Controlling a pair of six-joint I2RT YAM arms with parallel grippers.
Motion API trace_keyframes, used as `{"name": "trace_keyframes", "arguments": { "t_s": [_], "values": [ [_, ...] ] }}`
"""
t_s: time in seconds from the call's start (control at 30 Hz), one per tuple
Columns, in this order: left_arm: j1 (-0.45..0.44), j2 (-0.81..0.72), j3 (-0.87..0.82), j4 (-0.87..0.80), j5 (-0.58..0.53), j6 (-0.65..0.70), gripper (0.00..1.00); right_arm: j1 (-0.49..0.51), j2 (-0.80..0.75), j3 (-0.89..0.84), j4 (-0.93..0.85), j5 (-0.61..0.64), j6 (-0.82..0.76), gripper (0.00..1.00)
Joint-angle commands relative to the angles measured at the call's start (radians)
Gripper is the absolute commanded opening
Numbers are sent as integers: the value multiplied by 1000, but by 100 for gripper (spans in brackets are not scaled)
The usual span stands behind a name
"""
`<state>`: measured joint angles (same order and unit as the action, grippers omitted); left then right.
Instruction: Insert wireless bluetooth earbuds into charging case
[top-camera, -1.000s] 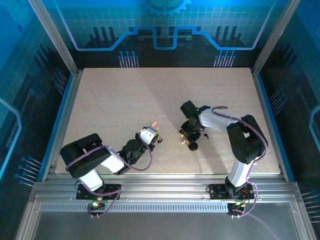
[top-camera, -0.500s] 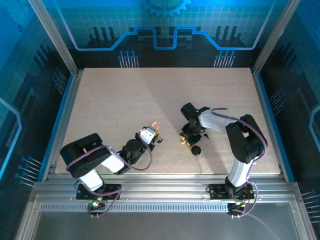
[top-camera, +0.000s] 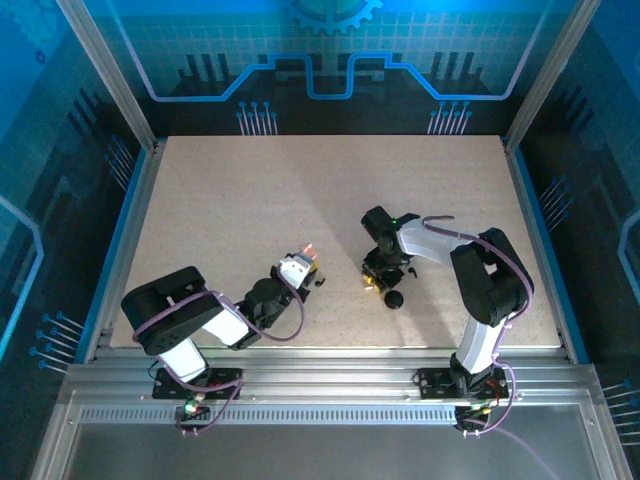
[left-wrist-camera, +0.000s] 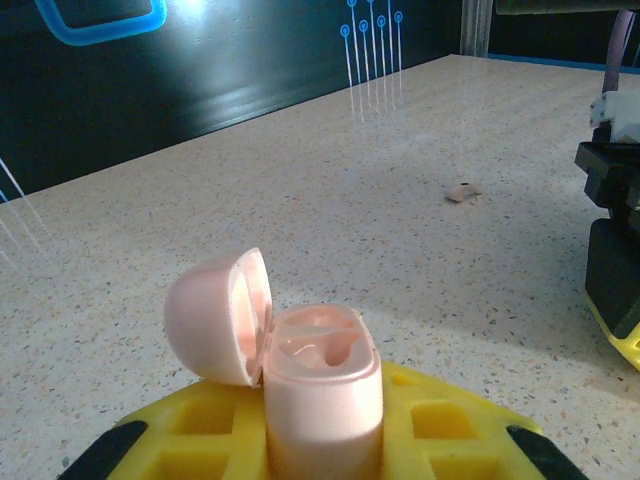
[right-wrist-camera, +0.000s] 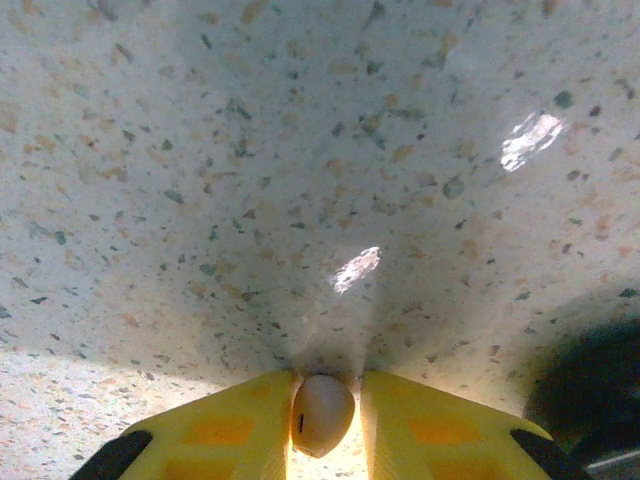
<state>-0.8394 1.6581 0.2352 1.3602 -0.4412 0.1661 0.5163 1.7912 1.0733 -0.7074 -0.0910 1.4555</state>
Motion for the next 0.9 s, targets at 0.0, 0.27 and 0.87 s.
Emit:
{"name": "trace_keyframes", "arguments": {
  "t_s": [0.0,0.27,0.87],
  "values": [
    [8,4,17,40,-4,6,22,12,21,-13,60,-27,-10,24],
    [8,42,17,41,36,10,21,22,-21,-13,70,14,-51,23],
    [6,133,56,42,286,44,20,49,-401,-312,346,256,-339,23]
  ]
}}
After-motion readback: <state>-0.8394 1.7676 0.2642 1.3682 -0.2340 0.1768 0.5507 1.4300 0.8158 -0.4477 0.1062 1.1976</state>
